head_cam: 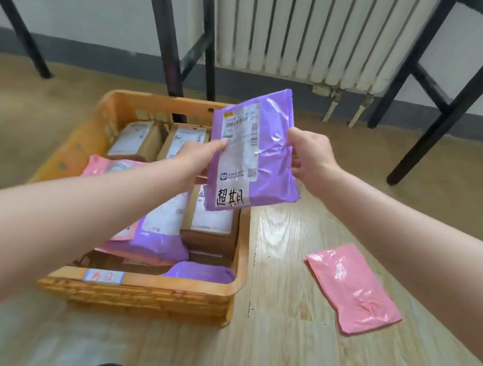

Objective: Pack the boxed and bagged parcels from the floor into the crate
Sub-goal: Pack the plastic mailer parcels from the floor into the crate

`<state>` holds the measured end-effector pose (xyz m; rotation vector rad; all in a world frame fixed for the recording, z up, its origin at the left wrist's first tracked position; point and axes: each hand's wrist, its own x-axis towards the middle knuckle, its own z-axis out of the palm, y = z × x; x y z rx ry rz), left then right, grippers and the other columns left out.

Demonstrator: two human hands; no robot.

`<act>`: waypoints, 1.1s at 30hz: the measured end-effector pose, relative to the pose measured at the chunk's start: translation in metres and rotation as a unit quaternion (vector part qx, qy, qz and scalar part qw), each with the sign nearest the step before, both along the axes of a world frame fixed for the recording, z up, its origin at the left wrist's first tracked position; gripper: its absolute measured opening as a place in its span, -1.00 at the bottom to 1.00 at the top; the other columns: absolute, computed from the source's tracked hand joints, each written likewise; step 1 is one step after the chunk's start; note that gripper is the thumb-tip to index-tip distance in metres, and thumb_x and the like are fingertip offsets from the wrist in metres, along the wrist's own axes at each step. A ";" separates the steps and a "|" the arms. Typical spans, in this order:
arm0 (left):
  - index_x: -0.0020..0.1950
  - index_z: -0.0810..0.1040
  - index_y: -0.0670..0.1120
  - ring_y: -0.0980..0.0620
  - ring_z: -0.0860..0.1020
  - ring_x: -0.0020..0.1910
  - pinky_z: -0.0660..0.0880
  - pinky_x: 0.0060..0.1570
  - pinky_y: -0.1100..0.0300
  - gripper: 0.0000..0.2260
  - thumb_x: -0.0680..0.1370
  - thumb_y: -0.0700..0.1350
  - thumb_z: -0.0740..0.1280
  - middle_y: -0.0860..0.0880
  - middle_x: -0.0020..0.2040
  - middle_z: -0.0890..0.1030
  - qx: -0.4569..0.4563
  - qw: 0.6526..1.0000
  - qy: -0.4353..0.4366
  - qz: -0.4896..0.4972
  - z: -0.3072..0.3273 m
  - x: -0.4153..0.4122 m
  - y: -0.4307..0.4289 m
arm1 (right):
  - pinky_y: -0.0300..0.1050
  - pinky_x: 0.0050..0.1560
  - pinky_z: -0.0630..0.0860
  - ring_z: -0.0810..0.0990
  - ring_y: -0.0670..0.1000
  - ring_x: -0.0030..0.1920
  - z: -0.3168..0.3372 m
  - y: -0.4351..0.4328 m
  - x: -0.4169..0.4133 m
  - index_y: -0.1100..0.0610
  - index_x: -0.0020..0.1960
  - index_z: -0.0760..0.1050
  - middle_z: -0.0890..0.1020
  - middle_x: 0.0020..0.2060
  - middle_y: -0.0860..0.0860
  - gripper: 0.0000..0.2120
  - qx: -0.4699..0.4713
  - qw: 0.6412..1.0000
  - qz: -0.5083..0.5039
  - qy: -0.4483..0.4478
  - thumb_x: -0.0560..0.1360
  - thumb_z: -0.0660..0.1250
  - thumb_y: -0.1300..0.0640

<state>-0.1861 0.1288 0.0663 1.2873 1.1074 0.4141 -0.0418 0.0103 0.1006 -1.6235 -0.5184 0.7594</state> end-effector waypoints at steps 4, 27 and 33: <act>-0.16 0.55 -0.09 0.02 0.61 -0.31 0.50 -0.10 0.14 -0.89 0.52 -0.08 0.39 -0.10 -0.12 0.63 0.029 0.998 -0.023 0.060 0.001 -0.051 0.042 | -0.24 -0.50 0.47 0.56 -0.02 -0.51 -0.020 0.043 -0.040 0.15 -0.27 0.46 0.56 -0.40 0.02 -0.91 -0.035 0.998 0.047 -0.005 0.41 0.26 0.19; 0.04 0.60 -0.07 -0.05 0.50 0.08 0.44 0.10 0.02 -0.68 0.43 0.12 0.43 -0.06 0.04 0.59 0.464 0.799 0.326 -0.202 -0.077 -0.175 0.101 | 0.10 0.23 0.25 0.33 0.20 0.23 -0.094 0.114 -0.152 0.12 0.29 0.42 0.42 0.19 0.15 -0.62 -0.319 0.544 0.321 -0.707 0.52 0.13 0.04; 0.52 0.14 0.19 -0.06 -0.10 0.55 -0.07 0.49 -0.04 -0.33 0.47 0.26 0.30 0.01 0.58 0.04 0.389 0.803 0.339 -0.299 -0.090 -0.194 0.106 | 0.29 0.46 -0.09 -0.27 0.30 0.50 -0.119 0.109 -0.174 0.07 0.54 -0.32 -0.23 0.53 0.17 -0.04 -0.280 0.612 0.473 -0.569 0.43 0.03 -0.45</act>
